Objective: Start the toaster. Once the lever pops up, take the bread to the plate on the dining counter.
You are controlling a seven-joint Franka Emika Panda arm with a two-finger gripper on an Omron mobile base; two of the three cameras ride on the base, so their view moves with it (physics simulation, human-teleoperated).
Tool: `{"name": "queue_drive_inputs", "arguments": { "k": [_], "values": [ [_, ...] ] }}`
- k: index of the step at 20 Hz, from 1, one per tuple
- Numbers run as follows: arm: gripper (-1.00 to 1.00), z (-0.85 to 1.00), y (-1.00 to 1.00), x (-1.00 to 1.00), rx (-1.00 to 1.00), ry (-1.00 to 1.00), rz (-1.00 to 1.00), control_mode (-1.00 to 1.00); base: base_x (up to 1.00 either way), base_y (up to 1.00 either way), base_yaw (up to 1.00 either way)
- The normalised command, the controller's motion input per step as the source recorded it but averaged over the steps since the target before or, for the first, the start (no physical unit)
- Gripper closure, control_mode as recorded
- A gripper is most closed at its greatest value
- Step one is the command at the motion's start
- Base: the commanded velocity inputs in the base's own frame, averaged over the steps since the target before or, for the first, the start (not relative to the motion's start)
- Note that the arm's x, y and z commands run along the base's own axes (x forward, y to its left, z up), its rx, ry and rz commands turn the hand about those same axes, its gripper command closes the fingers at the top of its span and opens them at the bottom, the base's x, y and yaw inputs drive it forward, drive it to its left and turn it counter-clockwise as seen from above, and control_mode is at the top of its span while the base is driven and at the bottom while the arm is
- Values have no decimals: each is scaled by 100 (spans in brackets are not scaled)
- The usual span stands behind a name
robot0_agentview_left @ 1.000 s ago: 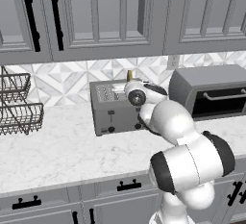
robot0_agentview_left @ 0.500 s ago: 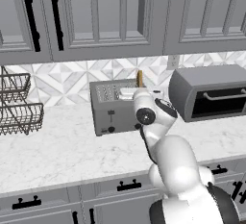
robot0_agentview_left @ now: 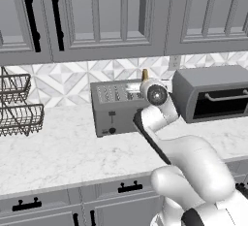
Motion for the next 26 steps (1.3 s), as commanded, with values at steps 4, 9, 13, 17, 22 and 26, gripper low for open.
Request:
{"name": "queue_drive_inputs", "arguments": {
  "k": [4,9,13,17,22,26],
  "values": [
    [100,-3,0,-28,1,34,0,-100,0,0,0],
    [100,-10,0,-63,2,7,-1,-100,0,0,0],
    [100,-30,-1,-56,6,10,-1,-100,0,0,0],
    [100,-36,-36,-35,6,13,0,-100,0,0,0],
    [100,-16,-66,-38,6,1,0,-100,0,0,0],
    [100,0,-52,-26,0,-6,0,-100,0,0,0]
  ]
}}
